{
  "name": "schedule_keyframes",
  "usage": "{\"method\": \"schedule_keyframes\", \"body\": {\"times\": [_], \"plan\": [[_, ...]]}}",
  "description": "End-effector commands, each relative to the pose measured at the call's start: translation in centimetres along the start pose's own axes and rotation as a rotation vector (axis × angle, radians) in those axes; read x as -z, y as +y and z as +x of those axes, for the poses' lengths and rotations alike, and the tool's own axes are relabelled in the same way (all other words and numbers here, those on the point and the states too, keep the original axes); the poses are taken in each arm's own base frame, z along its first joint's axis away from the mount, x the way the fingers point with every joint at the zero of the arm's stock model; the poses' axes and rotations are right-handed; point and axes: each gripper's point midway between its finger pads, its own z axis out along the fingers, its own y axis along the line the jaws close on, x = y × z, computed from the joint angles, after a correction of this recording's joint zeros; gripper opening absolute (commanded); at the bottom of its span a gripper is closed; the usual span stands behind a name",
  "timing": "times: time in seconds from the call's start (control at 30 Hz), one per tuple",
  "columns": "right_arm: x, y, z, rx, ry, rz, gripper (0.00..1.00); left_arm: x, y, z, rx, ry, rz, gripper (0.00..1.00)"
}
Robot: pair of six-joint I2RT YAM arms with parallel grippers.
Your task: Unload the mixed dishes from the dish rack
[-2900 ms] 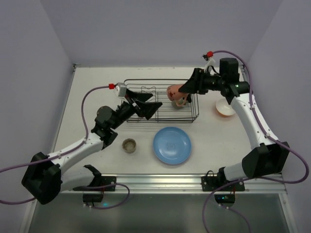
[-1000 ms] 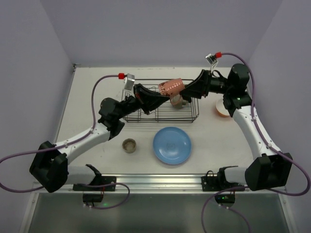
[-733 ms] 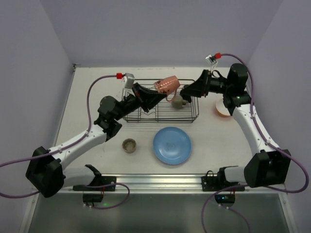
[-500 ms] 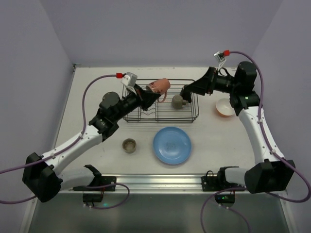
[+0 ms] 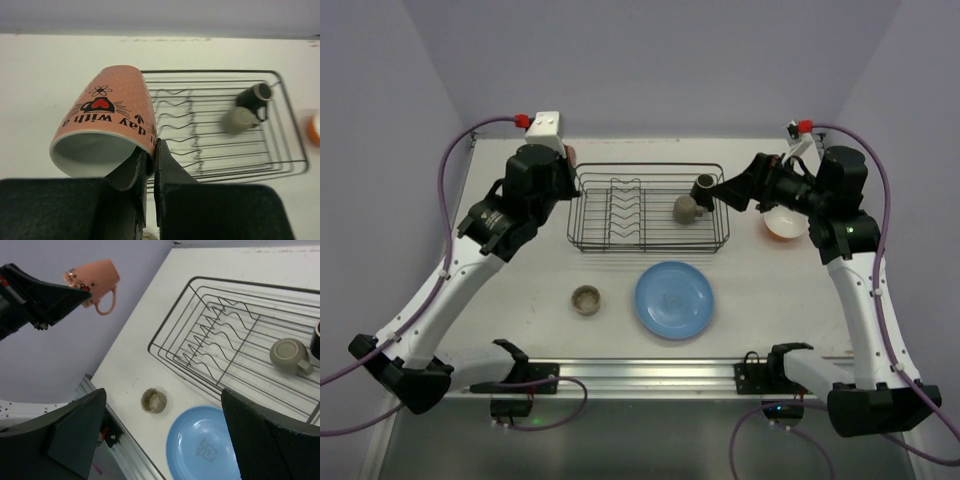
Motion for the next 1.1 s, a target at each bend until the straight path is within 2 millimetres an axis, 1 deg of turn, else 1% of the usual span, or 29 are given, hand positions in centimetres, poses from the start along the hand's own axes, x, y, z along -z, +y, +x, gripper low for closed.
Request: {"method": "schedule_keyframes", "body": {"times": [0.0, 0.03, 0.07, 0.23, 0.27, 0.3, 0.33, 0.37, 0.43, 0.47, 0.5, 0.53, 0.6, 0.63, 0.7, 0.73, 0.77, 0.8, 0.83, 0.93, 0.97, 1.0, 1.07], "plan": [[0.8, -1.9, 1.5, 0.028, 0.007, 0.117, 0.99, 0.4, 7.7, 2.5, -0.126, 0.148, -0.331, 0.00], [0.9, -2.2, 2.1, 0.035, 0.022, 0.126, 0.99, 0.6, 8.7, 3.7, -0.145, 0.201, -0.363, 0.00], [1.0, -2.2, 2.3, 0.040, 0.026, 0.135, 0.99, 0.3, 9.9, 4.6, -0.150, 0.242, -0.402, 0.00], [0.9, -3.2, 2.8, 0.060, 0.065, 0.200, 0.99, 1.0, 13.3, 9.4, -0.198, 0.465, -0.490, 0.00], [0.9, -3.1, 2.8, 0.063, 0.069, 0.196, 0.99, 0.9, 13.6, 10.1, -0.196, 0.489, -0.492, 0.00], [0.8, -3.1, 2.8, 0.066, 0.070, 0.192, 0.99, 0.9, 14.8, 10.5, -0.183, 0.510, -0.508, 0.00], [0.8, -2.8, 2.8, 0.072, 0.069, 0.182, 0.99, 0.5, 15.1, 10.9, -0.162, 0.518, -0.489, 0.00], [0.9, -2.6, 2.8, 0.076, 0.069, 0.178, 0.99, 0.4, 15.9, 12.5, -0.130, 0.563, -0.442, 0.00], [1.0, -2.3, 2.7, 0.089, 0.064, 0.171, 0.99, -0.3, 17.0, 13.6, -0.094, 0.574, -0.409, 0.00], [1.1, -2.1, 2.7, 0.090, 0.062, 0.167, 0.99, -0.4, 18.4, 15.1, -0.083, 0.633, -0.426, 0.00], [1.2, -1.9, 2.7, 0.095, 0.062, 0.160, 0.99, -0.4, 18.9, 15.6, -0.084, 0.652, -0.446, 0.00], [1.3, -1.6, 2.7, 0.100, 0.060, 0.150, 0.99, -1.1, 18.7, 16.3, -0.077, 0.670, -0.422, 0.00], [1.2, -1.5, 2.9, 0.101, 0.065, 0.140, 0.99, -2.1, 18.2, 17.0, -0.058, 0.702, -0.365, 0.00], [1.2, -1.4, 2.9, 0.104, 0.067, 0.134, 0.99, -2.9, 18.5, 18.4, -0.049, 0.756, -0.362, 0.00], [1.2, -1.2, 2.9, 0.107, 0.069, 0.129, 0.99, -3.6, 18.6, 19.3, -0.021, 0.807, -0.327, 0.00], [1.2, -1.2, 3.0, 0.109, 0.072, 0.126, 0.99, -3.9, 18.6, 19.6, -0.014, 0.825, -0.317, 0.00], [1.3, -1.1, 3.0, 0.110, 0.071, 0.126, 0.99, -4.3, 19.2, 20.5, -0.017, 0.864, -0.333, 0.00], [1.3, -1.1, 3.0, 0.114, 0.071, 0.126, 0.99, -4.5, 19.5, 20.8, -0.016, 0.875, -0.343, 0.00], [1.3, -1.1, 3.0, 0.113, 0.074, 0.125, 0.99, -4.9, 19.9, 21.7, -0.004, 0.910, -0.347, 0.00], [1.2, -1.0, 3.1, 0.117, 0.080, 0.119, 0.99, -5.5, 19.8, 23.0, 0.052, 0.968, -0.295, 0.00], [1.2, -1.0, 3.2, 0.119, 0.081, 0.120, 0.99, -5.7, 19.8, 23.8, 0.062, 0.999, -0.289, 0.00], [1.1, -1.0, 3.3, 0.120, 0.085, 0.117, 0.99, -5.7, 19.9, 23.9, 0.061, 1.012, -0.296, 0.00], [1.0, -0.9, 3.4, 0.121, 0.087, 0.111, 0.99, -5.9, 19.9, 23.3, 0.059, 1.001, -0.300, 0.00]]}}
